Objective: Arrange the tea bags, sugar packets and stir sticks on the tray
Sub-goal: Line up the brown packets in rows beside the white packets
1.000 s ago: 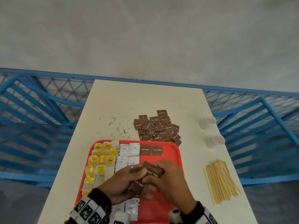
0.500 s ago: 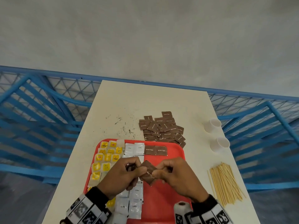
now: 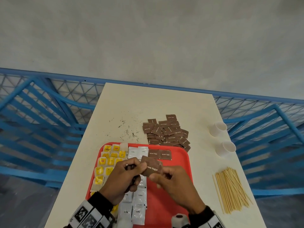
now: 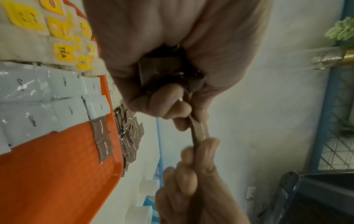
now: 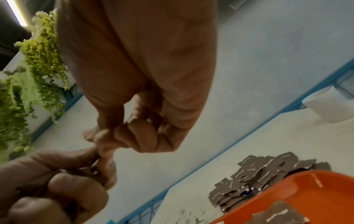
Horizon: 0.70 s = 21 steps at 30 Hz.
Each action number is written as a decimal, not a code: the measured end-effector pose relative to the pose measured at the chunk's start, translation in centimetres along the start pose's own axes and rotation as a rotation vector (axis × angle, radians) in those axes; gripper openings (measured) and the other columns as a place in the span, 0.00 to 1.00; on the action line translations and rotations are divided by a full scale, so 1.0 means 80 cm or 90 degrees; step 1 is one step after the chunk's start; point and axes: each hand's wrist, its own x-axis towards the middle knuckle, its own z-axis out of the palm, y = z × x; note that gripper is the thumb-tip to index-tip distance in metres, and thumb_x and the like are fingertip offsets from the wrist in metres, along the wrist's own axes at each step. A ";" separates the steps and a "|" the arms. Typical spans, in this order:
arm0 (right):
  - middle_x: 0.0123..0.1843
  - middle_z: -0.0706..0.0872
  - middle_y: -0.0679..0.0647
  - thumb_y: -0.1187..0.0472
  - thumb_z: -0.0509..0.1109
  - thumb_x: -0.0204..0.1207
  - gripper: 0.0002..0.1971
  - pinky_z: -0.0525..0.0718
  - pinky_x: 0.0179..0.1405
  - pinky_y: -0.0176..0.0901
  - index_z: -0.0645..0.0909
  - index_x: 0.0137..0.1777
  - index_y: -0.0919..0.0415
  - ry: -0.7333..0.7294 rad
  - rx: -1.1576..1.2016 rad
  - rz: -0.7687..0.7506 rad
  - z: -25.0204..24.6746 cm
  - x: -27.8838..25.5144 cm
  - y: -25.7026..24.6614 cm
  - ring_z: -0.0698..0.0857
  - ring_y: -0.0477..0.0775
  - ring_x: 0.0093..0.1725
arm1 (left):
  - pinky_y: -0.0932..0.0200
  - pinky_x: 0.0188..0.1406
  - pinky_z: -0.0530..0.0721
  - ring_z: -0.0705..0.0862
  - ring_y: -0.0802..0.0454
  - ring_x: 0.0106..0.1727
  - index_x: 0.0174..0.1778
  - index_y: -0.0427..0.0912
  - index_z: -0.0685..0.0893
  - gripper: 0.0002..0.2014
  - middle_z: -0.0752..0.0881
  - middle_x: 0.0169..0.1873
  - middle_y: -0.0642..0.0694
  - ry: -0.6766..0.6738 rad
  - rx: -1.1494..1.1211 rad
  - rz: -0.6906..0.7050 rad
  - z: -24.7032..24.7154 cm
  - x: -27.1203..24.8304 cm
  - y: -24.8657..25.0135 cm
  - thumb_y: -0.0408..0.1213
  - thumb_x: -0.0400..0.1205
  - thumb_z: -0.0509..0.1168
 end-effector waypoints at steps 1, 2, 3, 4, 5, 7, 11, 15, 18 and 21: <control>0.24 0.83 0.44 0.50 0.78 0.73 0.14 0.70 0.29 0.27 0.84 0.29 0.54 -0.003 0.002 0.009 -0.005 -0.002 0.001 0.74 0.37 0.24 | 0.64 0.19 0.64 0.69 0.51 0.24 0.34 0.36 0.78 0.14 0.74 0.26 0.44 0.008 -0.018 -0.001 -0.002 0.001 0.001 0.42 0.76 0.73; 0.24 0.83 0.44 0.52 0.78 0.74 0.14 0.70 0.29 0.26 0.84 0.29 0.52 0.000 0.004 0.019 -0.009 -0.004 0.001 0.74 0.36 0.24 | 0.64 0.19 0.64 0.69 0.51 0.25 0.34 0.36 0.77 0.14 0.75 0.26 0.45 0.017 -0.036 -0.004 -0.004 0.002 0.002 0.41 0.76 0.73; 0.24 0.84 0.44 0.53 0.78 0.74 0.13 0.71 0.30 0.27 0.84 0.29 0.52 0.010 0.011 0.018 -0.014 -0.006 0.004 0.75 0.36 0.25 | 0.64 0.19 0.64 0.69 0.51 0.25 0.34 0.37 0.77 0.14 0.76 0.26 0.47 0.022 -0.051 -0.009 -0.006 0.003 0.004 0.41 0.76 0.72; 0.26 0.84 0.45 0.55 0.78 0.74 0.11 0.73 0.32 0.28 0.85 0.31 0.54 0.028 0.028 0.013 -0.018 -0.007 0.004 0.76 0.37 0.27 | 0.64 0.18 0.64 0.69 0.52 0.24 0.34 0.37 0.77 0.14 0.76 0.26 0.47 0.020 -0.056 -0.012 -0.008 0.003 0.006 0.41 0.76 0.72; 0.29 0.86 0.45 0.56 0.79 0.72 0.08 0.76 0.34 0.29 0.87 0.35 0.56 0.050 0.064 0.006 -0.020 -0.007 0.006 0.78 0.38 0.29 | 0.64 0.18 0.64 0.70 0.52 0.24 0.33 0.37 0.78 0.13 0.78 0.26 0.48 0.016 -0.053 -0.012 -0.009 0.003 0.007 0.41 0.77 0.72; 0.34 0.89 0.46 0.55 0.79 0.69 0.09 0.79 0.37 0.31 0.89 0.43 0.61 0.076 0.148 0.003 -0.016 -0.004 0.008 0.82 0.40 0.33 | 0.64 0.19 0.65 0.71 0.52 0.24 0.33 0.36 0.81 0.13 0.80 0.28 0.45 0.003 -0.025 -0.009 -0.006 0.002 0.007 0.41 0.77 0.71; 0.27 0.85 0.43 0.60 0.75 0.77 0.08 0.74 0.33 0.27 0.89 0.40 0.63 0.116 0.169 0.002 0.003 -0.002 0.014 0.78 0.36 0.28 | 0.63 0.19 0.67 0.72 0.52 0.21 0.40 0.27 0.83 0.17 0.80 0.24 0.43 -0.027 0.084 -0.015 0.003 -0.002 -0.009 0.42 0.79 0.72; 0.25 0.84 0.43 0.58 0.72 0.80 0.11 0.73 0.31 0.26 0.91 0.40 0.62 0.151 0.172 0.075 0.011 -0.004 0.041 0.77 0.36 0.27 | 0.62 0.20 0.68 0.73 0.53 0.20 0.39 0.31 0.87 0.12 0.83 0.22 0.48 -0.028 0.157 -0.055 -0.002 -0.002 -0.031 0.37 0.82 0.71; 0.26 0.84 0.48 0.55 0.74 0.78 0.10 0.74 0.29 0.31 0.91 0.41 0.59 0.126 0.196 0.156 0.018 -0.006 0.055 0.77 0.42 0.27 | 0.61 0.21 0.69 0.73 0.51 0.22 0.38 0.35 0.89 0.11 0.83 0.25 0.41 -0.011 0.178 -0.077 -0.007 0.002 -0.044 0.39 0.82 0.72; 0.27 0.85 0.49 0.56 0.78 0.75 0.07 0.75 0.30 0.33 0.91 0.41 0.59 0.084 0.190 0.181 0.020 -0.001 0.065 0.77 0.43 0.27 | 0.62 0.21 0.68 0.73 0.52 0.21 0.38 0.35 0.89 0.11 0.83 0.25 0.42 0.002 0.198 -0.097 -0.008 0.007 -0.052 0.38 0.83 0.71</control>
